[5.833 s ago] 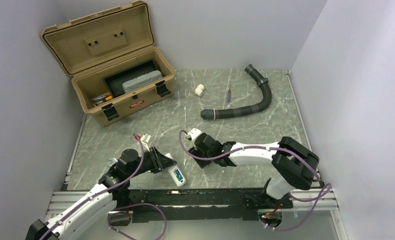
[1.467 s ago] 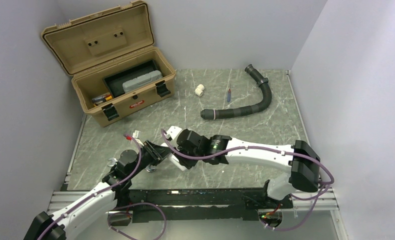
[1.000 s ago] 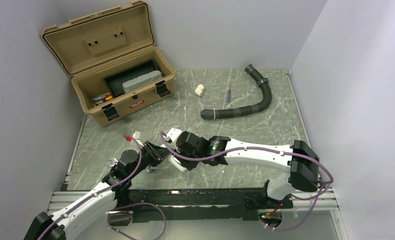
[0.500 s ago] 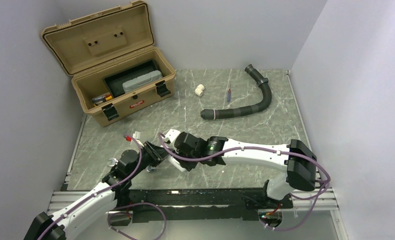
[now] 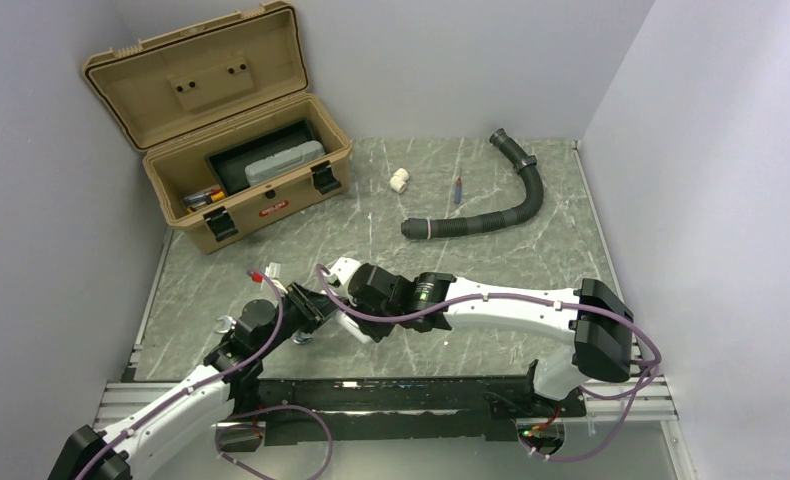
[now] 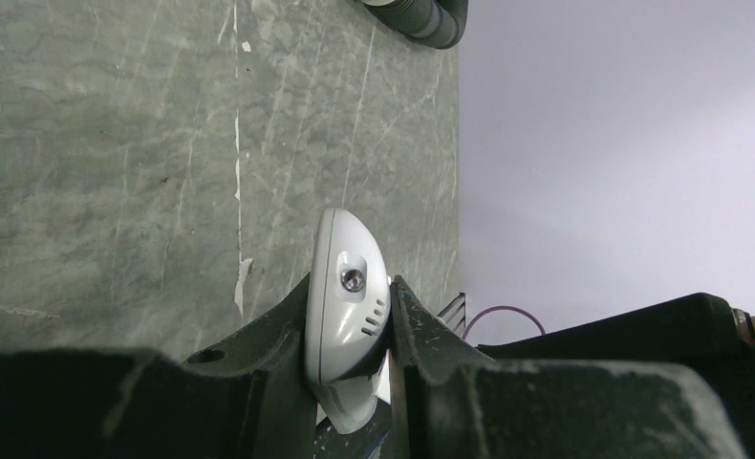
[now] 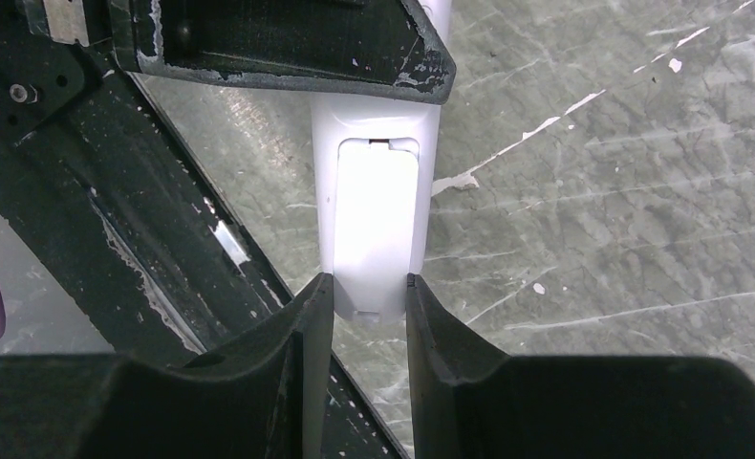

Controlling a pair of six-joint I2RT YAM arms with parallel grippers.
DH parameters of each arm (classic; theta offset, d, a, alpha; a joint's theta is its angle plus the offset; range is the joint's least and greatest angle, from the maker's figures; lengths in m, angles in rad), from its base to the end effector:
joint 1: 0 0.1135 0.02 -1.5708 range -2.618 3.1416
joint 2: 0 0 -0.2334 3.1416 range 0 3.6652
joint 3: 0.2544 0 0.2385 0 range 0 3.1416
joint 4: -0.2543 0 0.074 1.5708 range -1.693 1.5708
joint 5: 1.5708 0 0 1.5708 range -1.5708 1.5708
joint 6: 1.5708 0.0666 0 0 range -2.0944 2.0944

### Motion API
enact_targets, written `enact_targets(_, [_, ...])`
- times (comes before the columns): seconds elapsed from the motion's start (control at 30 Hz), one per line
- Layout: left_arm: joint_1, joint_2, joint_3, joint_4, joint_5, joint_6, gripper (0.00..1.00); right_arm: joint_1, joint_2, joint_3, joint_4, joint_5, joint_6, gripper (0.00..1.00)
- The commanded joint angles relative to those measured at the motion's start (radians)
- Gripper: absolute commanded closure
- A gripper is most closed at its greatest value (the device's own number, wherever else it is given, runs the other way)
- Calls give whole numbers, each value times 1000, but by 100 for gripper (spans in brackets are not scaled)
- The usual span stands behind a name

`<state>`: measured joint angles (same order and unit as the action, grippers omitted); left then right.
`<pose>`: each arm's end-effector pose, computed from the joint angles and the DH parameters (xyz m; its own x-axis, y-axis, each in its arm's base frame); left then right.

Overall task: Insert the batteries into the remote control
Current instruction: Load the battery cover into the remote control.

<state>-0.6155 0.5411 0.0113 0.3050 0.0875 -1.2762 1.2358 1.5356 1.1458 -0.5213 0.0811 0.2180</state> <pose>0.1487 -0.1123 0.1376 -0.6698 -0.6939 -0.2644 0.0131 0.3450 -0.9385 0.1150 0.3138 0.2036 -0.4537 -0.6475 -0.6123 -0.8469 0.5271 0.0701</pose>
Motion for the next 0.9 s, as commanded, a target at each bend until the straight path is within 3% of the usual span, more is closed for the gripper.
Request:
enact_targets(0.0, [4,-14,33,29,-8,-3,100,5,5,35,29,11,14,82])
enact_targets(0.87, [4,-10,-4,134,21,-30,100,5,39,49,70,16,17,81])
